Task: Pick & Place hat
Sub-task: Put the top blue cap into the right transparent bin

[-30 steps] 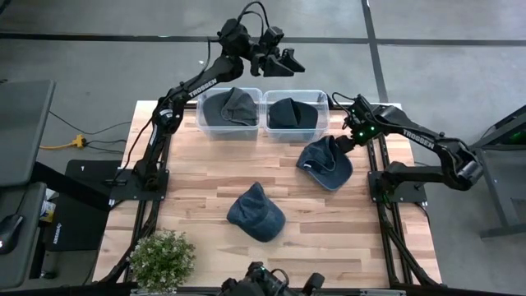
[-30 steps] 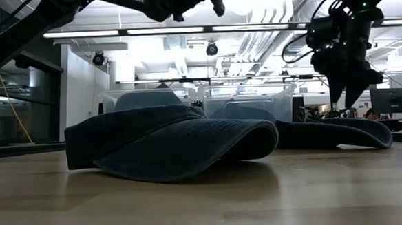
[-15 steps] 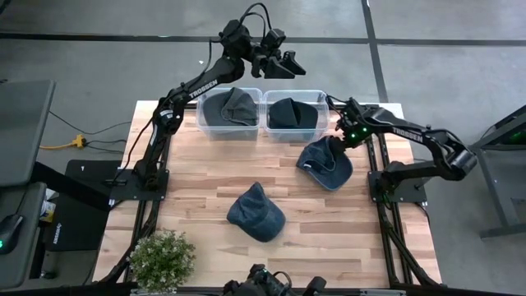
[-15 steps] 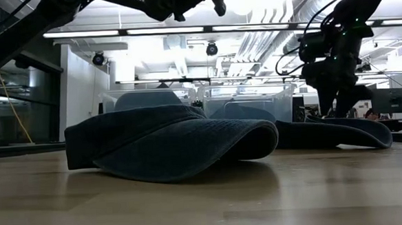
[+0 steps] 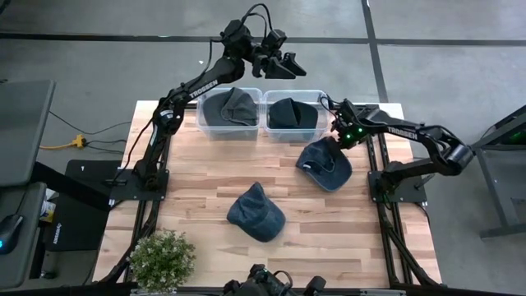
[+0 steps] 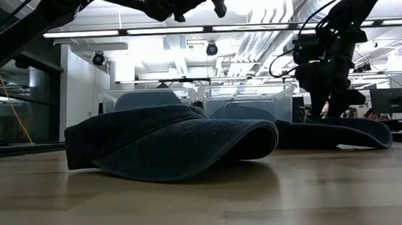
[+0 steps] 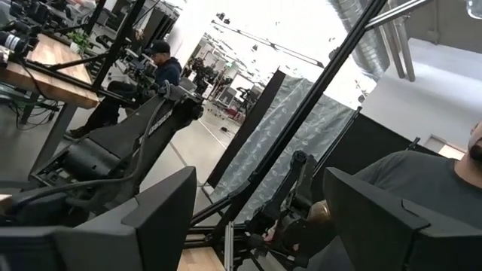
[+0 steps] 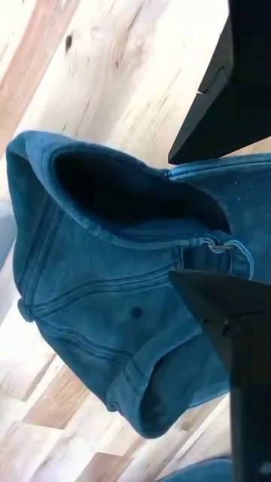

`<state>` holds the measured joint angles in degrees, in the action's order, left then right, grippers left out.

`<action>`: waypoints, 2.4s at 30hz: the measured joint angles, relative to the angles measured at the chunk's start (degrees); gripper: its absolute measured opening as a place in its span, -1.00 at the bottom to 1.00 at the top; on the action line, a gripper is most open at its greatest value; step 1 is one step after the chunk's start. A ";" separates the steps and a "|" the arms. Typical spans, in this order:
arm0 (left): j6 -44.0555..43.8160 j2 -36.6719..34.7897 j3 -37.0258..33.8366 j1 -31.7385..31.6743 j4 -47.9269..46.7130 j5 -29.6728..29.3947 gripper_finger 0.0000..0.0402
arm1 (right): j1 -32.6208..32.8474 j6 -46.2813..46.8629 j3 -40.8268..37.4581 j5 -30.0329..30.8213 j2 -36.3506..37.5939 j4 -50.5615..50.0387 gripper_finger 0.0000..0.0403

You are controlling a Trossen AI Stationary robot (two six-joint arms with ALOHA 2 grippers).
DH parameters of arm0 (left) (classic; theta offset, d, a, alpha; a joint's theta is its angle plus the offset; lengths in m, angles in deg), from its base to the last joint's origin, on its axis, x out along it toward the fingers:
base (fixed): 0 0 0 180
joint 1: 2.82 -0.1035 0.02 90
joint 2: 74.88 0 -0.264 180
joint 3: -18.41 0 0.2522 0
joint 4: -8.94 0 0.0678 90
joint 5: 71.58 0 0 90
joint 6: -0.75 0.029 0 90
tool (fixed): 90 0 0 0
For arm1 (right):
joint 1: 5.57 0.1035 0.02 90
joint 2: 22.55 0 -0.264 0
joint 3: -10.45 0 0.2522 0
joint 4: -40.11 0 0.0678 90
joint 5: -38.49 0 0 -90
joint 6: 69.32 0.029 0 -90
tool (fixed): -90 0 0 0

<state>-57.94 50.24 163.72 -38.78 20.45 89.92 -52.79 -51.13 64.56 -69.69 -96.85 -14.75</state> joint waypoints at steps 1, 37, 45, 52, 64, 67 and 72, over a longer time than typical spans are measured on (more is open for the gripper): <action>0.00 0.00 0.00 0.00 0.01 -0.02 0.43 | 0.72 0.49 0.01 0.86 0.00 0.15 0.16; -0.76 0.00 0.00 0.02 -1.02 -0.65 0.43 | 14.66 15.04 -7.09 14.61 0.15 4.08 -0.25; -0.76 0.00 0.00 0.02 -1.46 -0.59 0.43 | 14.64 12.11 -6.98 11.45 0.73 -1.68 -0.86; -1.14 0.00 0.00 0.00 -1.49 -0.46 0.43 | 15.54 12.10 -7.00 9.45 6.54 -7.80 -0.86; -1.60 0.00 0.00 0.00 -1.46 -0.48 0.43 | 18.77 8.32 4.96 17.80 19.61 -28.80 -0.86; -1.72 0.00 0.00 0.00 -1.46 -0.48 0.43 | 19.35 3.51 10.98 22.28 19.24 -32.22 -0.86; -1.73 0.00 0.00 -0.11 -1.44 -0.50 0.43 | 19.99 -4.61 21.49 29.71 16.92 -37.50 -0.86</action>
<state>-59.67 50.24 163.72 -38.89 19.01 89.42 -32.79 -55.74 86.04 -39.98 -79.93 -52.26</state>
